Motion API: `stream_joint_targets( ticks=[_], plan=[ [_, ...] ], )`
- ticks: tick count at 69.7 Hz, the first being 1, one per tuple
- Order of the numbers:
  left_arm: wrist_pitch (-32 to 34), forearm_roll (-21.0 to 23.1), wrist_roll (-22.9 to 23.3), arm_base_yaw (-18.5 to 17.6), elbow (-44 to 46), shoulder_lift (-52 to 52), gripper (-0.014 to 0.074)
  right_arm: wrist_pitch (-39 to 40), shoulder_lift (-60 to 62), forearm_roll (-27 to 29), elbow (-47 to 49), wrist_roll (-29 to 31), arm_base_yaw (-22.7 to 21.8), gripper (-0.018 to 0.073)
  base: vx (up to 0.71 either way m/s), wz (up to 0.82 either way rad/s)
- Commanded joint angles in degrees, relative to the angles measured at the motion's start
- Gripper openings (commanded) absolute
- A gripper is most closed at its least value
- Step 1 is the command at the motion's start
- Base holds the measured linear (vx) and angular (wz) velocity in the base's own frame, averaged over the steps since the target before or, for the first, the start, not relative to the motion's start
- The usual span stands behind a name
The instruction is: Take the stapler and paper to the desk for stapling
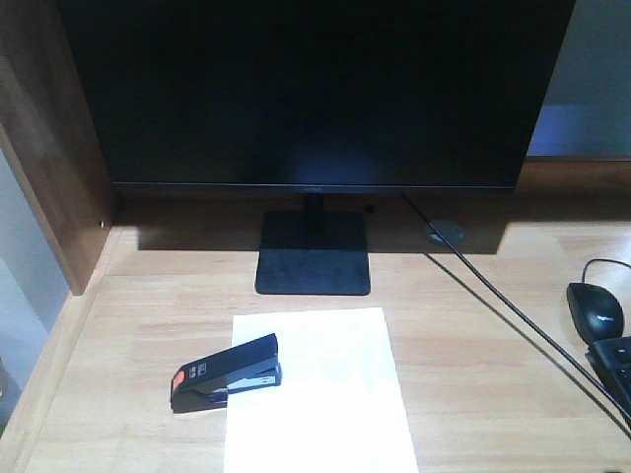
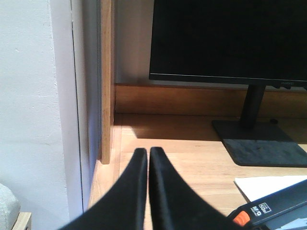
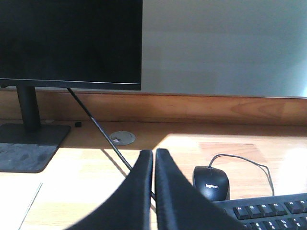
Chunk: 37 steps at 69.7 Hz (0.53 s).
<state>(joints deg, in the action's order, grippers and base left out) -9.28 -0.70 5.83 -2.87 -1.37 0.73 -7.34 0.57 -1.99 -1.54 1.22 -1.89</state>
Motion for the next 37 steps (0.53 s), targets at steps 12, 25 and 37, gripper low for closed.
stream_joint_targets(
  ticks=[12, 25, 37],
  plan=[
    [4.0, 0.29, 0.13, 0.07, -0.63, 0.85, -0.0006, 4.06, 0.56, -0.04, -0.29, 0.61, -0.3, -0.0006, 0.0, 0.0],
    [4.0, 0.29, 0.13, 0.07, -0.63, 0.85, -0.0006, 4.06, 0.56, -0.04, -0.29, 0.61, -0.3, -0.0006, 0.0, 0.0],
    [4.0, 0.29, 0.13, 0.07, -0.63, 0.85, -0.0006, 4.06, 0.56, -0.04, -0.29, 0.61, -0.3, -0.0006, 0.0, 0.0]
  ],
)
